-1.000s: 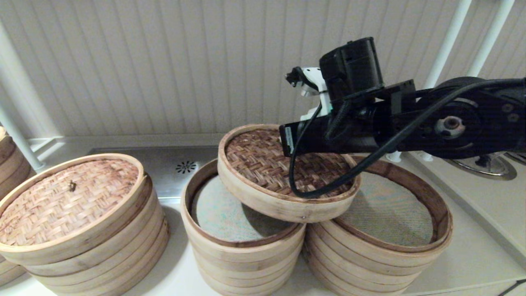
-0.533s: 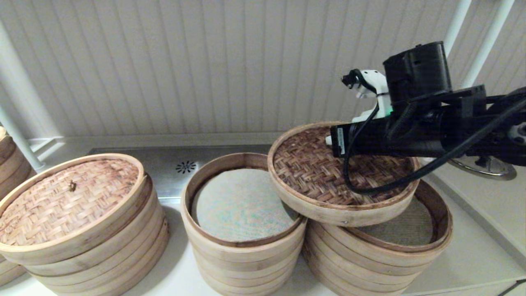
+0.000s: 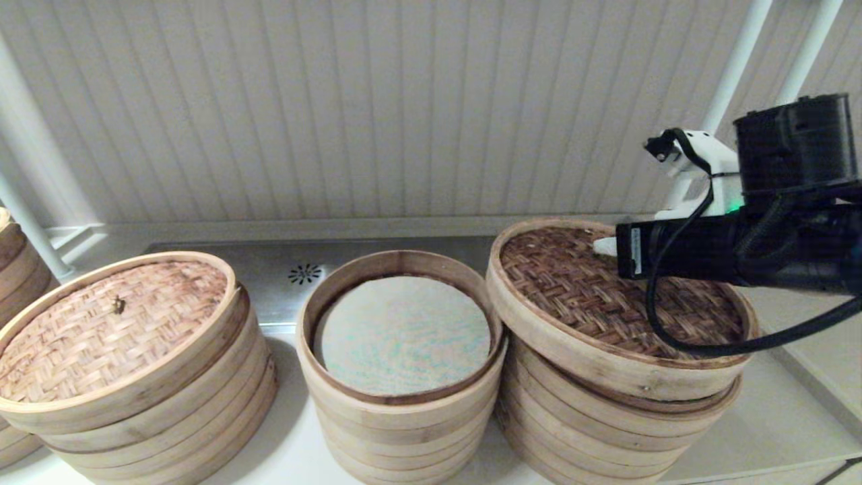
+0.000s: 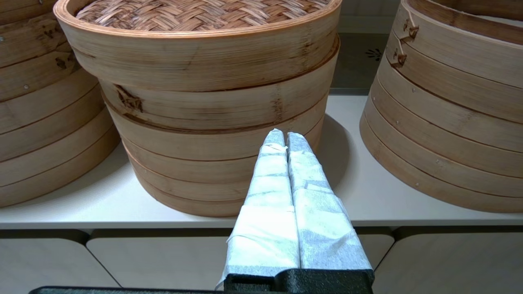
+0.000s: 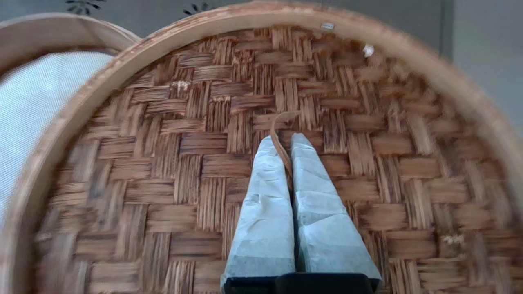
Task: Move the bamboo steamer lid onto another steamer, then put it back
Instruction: Put the steamer
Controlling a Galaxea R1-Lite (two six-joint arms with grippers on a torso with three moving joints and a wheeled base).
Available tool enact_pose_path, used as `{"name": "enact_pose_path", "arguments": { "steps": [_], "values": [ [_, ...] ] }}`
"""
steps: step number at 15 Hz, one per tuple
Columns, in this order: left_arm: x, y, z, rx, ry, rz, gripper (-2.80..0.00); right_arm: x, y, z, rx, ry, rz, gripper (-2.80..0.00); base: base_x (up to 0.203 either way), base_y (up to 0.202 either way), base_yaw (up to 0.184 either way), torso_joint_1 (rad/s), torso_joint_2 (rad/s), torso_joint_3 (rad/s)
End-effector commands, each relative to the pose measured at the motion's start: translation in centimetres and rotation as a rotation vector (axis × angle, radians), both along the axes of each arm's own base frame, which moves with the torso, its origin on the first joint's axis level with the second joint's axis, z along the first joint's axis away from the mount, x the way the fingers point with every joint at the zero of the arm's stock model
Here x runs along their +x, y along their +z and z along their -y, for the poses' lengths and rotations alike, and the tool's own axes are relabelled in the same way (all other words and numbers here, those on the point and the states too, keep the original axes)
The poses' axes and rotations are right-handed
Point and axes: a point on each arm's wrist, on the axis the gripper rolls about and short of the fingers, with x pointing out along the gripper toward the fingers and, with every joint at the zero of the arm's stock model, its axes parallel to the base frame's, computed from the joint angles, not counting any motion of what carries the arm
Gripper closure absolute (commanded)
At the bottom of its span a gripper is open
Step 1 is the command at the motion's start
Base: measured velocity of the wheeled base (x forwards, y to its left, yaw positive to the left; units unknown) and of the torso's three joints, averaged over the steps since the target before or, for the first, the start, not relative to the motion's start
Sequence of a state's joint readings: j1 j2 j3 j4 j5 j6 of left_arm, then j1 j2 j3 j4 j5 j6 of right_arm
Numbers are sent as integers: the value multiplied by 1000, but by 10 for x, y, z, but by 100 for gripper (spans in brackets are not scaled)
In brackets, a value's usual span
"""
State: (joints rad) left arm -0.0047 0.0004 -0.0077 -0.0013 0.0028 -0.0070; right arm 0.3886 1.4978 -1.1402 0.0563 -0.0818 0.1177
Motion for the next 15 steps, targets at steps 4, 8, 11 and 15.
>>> {"name": "enact_pose_path", "arguments": {
  "steps": [4,8,11,15],
  "values": [
    [0,0,0,-1,0,1,0,-13,-15,19,11,-28,1,0,0,0,0,0,0,0],
    [0,0,0,-1,0,1,0,-12,-26,19,6,-26,-17,0,0,0,0,0,0,0],
    [0,0,0,-1,0,1,0,-8,-31,20,14,-23,-11,0,0,0,0,0,0,0],
    [0,0,0,-1,-1,1,0,3,-38,23,9,-26,-34,0,0,0,0,0,0,0]
  ]
}}
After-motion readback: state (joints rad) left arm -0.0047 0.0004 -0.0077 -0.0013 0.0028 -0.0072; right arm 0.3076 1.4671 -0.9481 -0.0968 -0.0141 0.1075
